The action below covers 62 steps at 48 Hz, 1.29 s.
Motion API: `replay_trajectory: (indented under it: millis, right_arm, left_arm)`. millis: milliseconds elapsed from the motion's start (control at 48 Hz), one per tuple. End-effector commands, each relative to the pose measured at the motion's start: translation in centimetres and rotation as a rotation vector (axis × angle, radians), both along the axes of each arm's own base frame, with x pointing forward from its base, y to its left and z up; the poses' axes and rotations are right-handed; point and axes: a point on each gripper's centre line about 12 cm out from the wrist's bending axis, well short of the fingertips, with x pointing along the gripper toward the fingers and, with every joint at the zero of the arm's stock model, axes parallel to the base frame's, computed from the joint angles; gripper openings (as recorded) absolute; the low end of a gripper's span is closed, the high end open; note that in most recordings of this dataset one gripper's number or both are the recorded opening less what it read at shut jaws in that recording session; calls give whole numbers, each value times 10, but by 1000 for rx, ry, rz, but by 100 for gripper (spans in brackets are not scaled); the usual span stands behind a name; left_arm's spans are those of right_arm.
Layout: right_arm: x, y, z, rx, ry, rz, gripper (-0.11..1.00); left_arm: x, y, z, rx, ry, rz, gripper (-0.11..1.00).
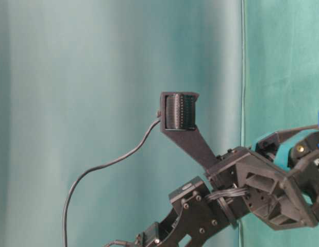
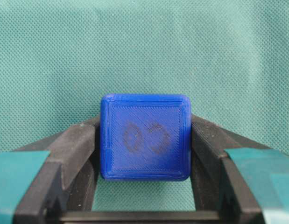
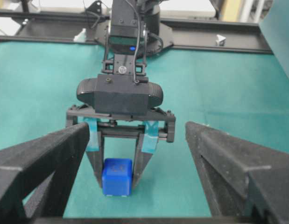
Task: Handover the blue block to the right arm after grasping it with the left arm, then place it in the designated position.
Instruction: 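Lift the blue cube with the left gripper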
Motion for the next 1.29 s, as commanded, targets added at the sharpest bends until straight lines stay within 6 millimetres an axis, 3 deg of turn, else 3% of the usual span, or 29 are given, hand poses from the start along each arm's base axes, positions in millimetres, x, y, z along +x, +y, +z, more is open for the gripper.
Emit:
replay_trajectory:
  millis: [0, 229, 583, 1146, 1271]
  right_arm:
    - [3, -1, 9, 0, -21, -3, 93]
    - [3, -1, 9, 1, -21, -3, 93]
    - [3, -1, 9, 1, -21, -3, 93]
    - [3, -1, 8, 0, -18, -3, 93]
    - [3, -1, 9, 1, -20, -3, 93]
  left_arm:
    - [5, -1, 24, -3, -61, -1, 47]
    - [2, -4, 51, -4, -92, -8, 47]
    - [-15, -3, 136, -4, -149, -8, 47]
    - [-31, -2, 238, 6, -275, -14, 47]
    - [-35, -2, 252, 7, -279, -15, 47]
